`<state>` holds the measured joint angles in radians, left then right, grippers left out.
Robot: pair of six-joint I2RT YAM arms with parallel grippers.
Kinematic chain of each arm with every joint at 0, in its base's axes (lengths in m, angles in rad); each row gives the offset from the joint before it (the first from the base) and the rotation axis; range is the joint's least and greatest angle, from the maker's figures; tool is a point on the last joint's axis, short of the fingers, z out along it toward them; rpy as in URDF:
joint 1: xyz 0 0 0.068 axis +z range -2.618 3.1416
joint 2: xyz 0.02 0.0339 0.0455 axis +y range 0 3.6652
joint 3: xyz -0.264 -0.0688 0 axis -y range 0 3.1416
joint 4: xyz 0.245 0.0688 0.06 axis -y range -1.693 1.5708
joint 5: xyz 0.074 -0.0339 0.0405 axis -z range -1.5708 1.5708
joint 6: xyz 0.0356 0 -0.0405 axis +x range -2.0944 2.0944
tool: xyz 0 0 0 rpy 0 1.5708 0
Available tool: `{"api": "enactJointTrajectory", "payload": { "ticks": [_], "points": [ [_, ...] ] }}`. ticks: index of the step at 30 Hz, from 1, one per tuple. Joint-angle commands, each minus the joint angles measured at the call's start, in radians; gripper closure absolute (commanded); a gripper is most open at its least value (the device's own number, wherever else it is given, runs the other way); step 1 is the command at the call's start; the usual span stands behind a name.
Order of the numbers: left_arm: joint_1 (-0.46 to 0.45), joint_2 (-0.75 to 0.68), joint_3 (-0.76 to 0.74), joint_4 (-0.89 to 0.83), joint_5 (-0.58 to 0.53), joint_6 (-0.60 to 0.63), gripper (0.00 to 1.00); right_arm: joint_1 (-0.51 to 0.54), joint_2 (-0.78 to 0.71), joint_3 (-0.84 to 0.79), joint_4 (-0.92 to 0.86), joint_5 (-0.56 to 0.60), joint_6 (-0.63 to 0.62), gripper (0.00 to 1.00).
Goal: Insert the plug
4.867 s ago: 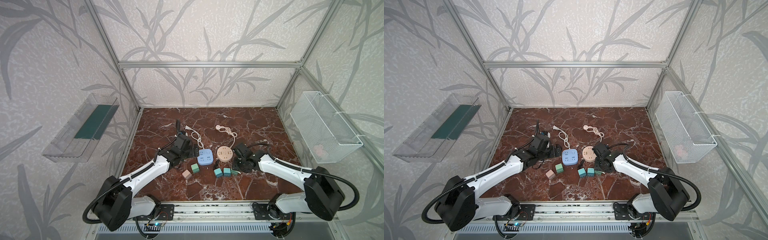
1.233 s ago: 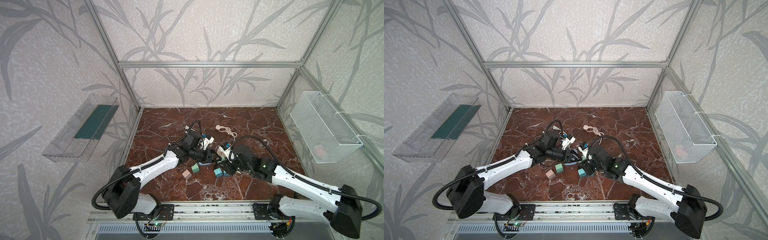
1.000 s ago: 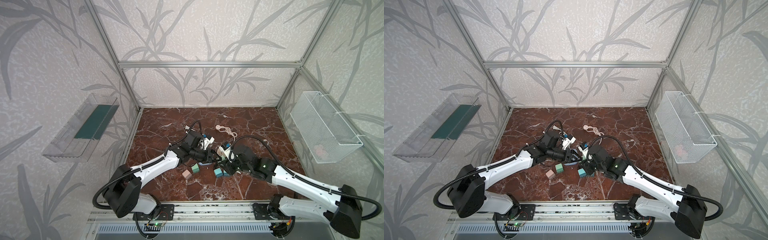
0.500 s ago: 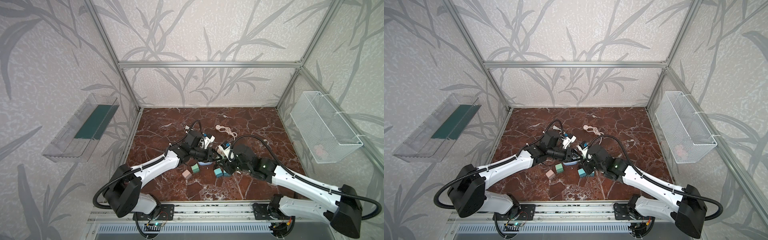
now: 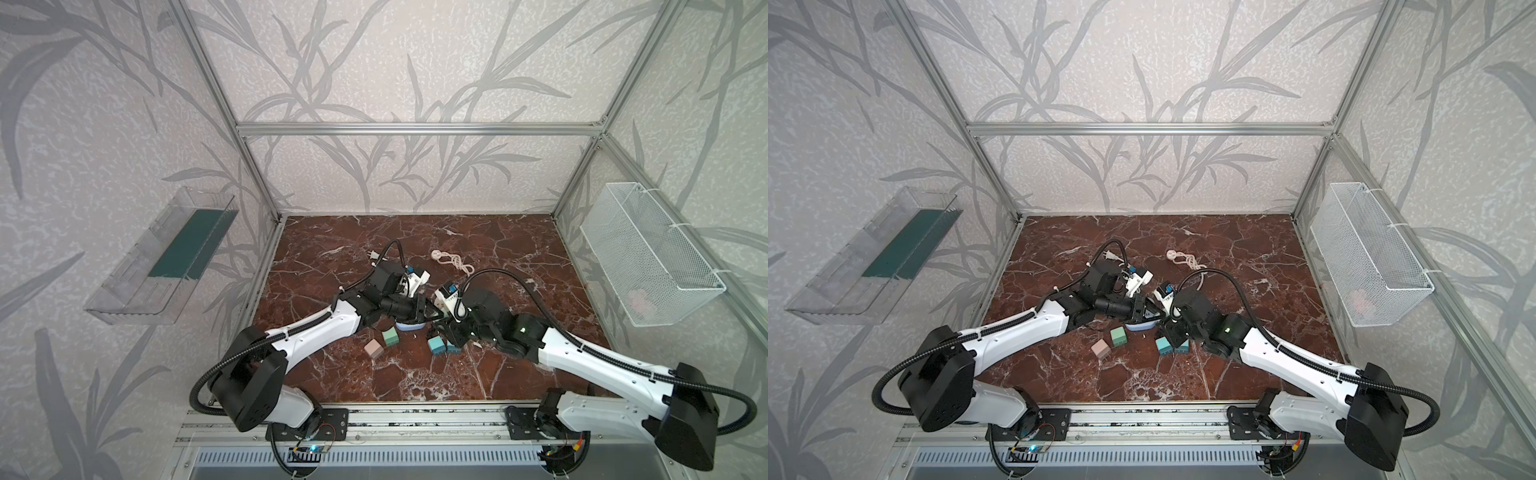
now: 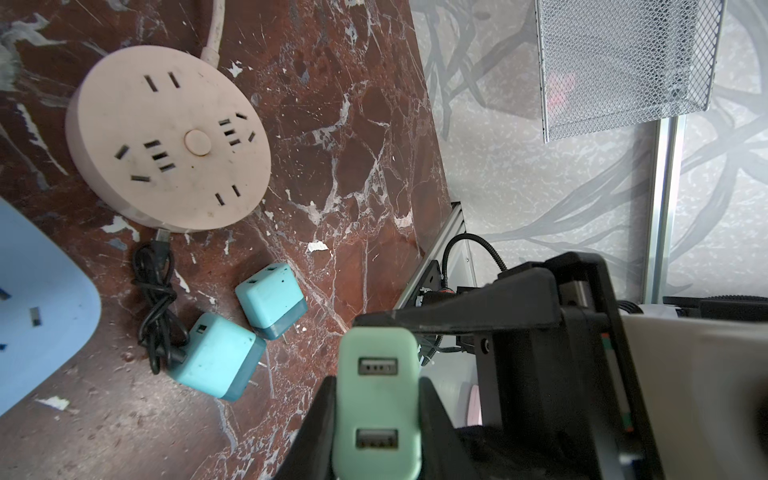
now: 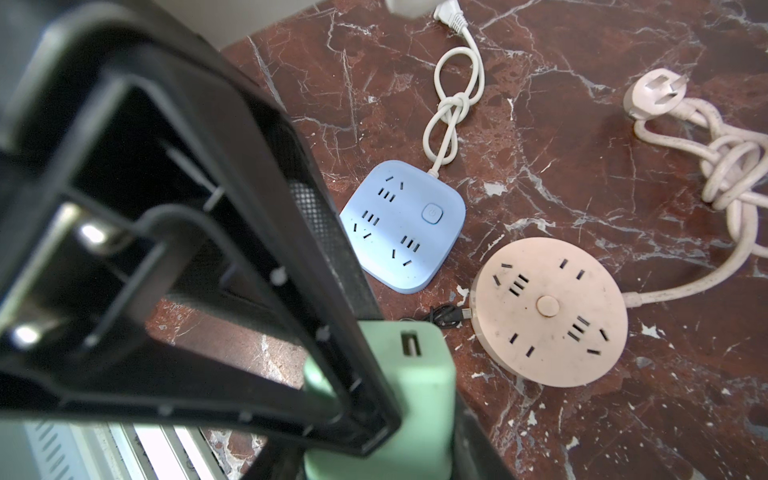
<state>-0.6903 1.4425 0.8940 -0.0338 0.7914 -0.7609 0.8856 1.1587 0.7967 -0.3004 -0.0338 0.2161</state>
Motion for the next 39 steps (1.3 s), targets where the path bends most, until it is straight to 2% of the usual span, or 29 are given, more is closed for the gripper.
{"api": "enactJointTrajectory", "payload": {
  "ticks": [1,3,5,7,12,18,24,39],
  "points": [
    [-0.017,0.006,-0.005,0.022,0.017,-0.012,1.0,0.017,0.021,0.055,0.084,-0.024,0.008,0.64],
    [-0.016,0.0,0.006,-0.022,-0.002,0.019,1.0,0.017,0.023,0.056,0.079,-0.028,0.02,0.42],
    [-0.016,-0.007,0.021,-0.074,-0.02,0.057,1.0,0.017,0.017,0.056,0.07,-0.035,0.026,0.31],
    [-0.014,-0.01,0.039,-0.127,-0.03,0.099,1.0,0.017,0.005,0.054,0.063,-0.034,0.032,0.25],
    [-0.015,-0.007,0.073,-0.181,-0.031,0.147,1.0,0.018,-0.008,0.052,0.036,-0.029,0.038,0.26],
    [-0.014,0.0,0.098,-0.194,-0.011,0.163,1.0,0.017,-0.016,0.038,0.035,-0.011,0.046,0.34],
    [-0.014,-0.006,0.129,-0.285,-0.024,0.219,1.0,0.017,-0.005,0.054,0.017,-0.006,0.042,0.42],
    [-0.016,-0.018,0.164,-0.429,-0.06,0.321,1.0,0.016,0.048,0.083,0.023,-0.041,0.061,0.5]
  ]
}}
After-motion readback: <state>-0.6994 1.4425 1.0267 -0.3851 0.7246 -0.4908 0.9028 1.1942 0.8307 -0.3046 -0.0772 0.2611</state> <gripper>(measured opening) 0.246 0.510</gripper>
